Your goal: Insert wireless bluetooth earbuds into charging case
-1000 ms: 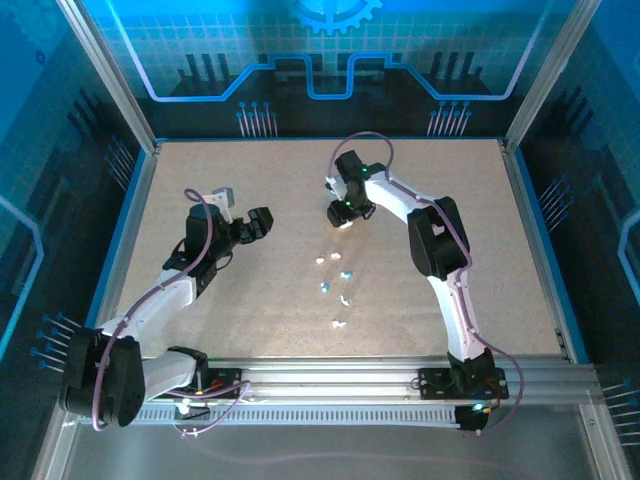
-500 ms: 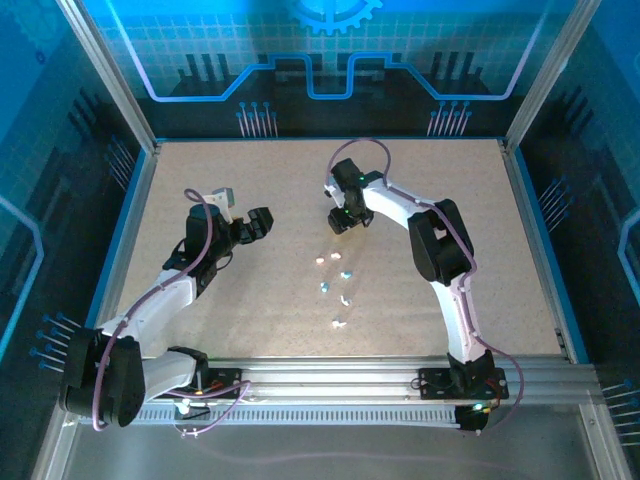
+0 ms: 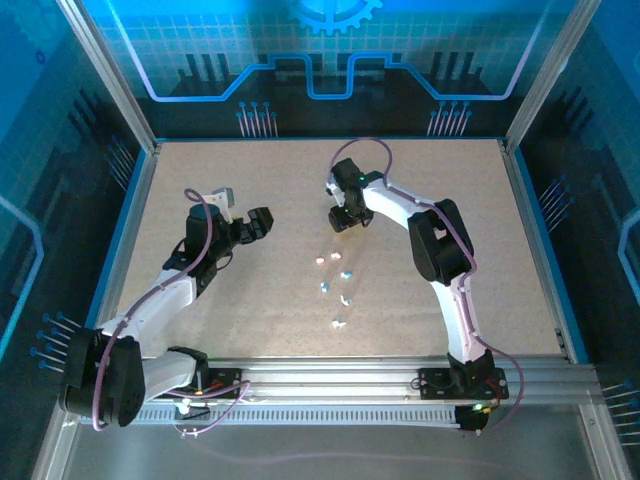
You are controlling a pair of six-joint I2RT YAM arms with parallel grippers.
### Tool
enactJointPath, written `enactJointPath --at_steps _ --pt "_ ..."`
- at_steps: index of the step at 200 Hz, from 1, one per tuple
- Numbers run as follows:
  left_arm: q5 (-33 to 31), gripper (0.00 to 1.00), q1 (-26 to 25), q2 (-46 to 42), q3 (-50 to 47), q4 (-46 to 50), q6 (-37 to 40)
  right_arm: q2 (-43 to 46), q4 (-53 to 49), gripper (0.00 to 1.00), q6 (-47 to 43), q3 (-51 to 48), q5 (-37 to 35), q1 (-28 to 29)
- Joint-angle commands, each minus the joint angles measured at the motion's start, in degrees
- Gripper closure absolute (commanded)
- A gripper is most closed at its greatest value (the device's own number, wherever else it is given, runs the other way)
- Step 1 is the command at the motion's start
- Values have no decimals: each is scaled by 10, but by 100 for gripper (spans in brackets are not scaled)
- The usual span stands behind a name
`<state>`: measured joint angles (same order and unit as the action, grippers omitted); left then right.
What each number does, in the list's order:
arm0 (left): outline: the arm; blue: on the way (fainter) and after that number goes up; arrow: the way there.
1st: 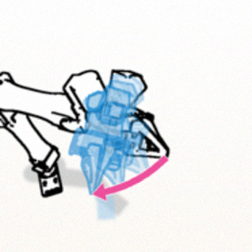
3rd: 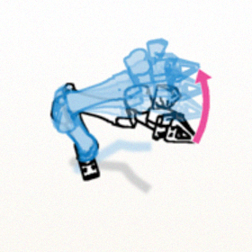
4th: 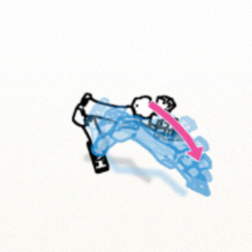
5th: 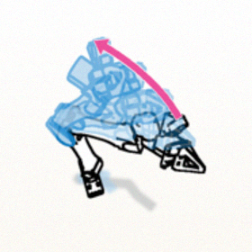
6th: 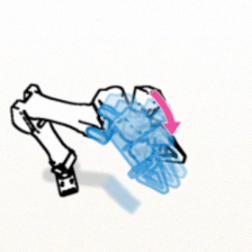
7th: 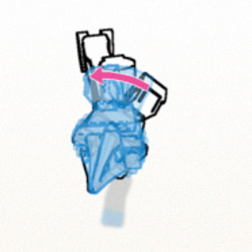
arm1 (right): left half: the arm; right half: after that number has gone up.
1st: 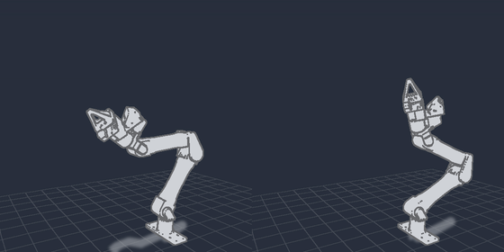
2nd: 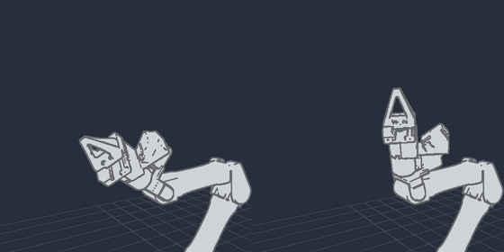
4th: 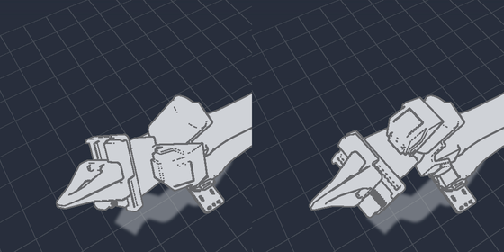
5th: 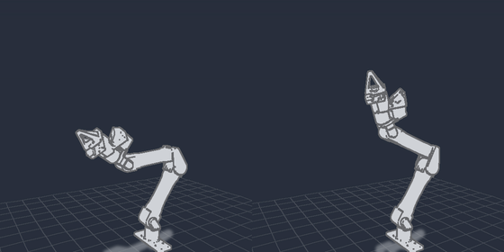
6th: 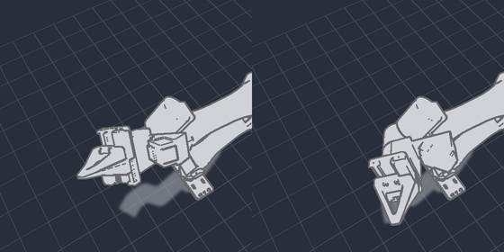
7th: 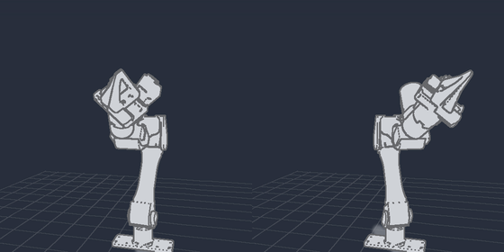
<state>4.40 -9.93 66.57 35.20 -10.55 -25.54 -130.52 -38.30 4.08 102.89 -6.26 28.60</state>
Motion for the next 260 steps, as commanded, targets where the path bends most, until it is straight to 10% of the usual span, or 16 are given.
enactJointPath --at_steps 1,65,177,260 --pt "15 1 -2 -6 -1 0 -2 3 15 47 2 -7 0 5" --pt "61 2 -3 15 19 -2 -5 108 98 54 -30 -93 11 12" --pt "292 19 -71 66 174 31 -13 544 386 53 -232 -455 120 45" --pt "340 36 -154 134 276 95 27 620 377 52 -302 -477 111 65"
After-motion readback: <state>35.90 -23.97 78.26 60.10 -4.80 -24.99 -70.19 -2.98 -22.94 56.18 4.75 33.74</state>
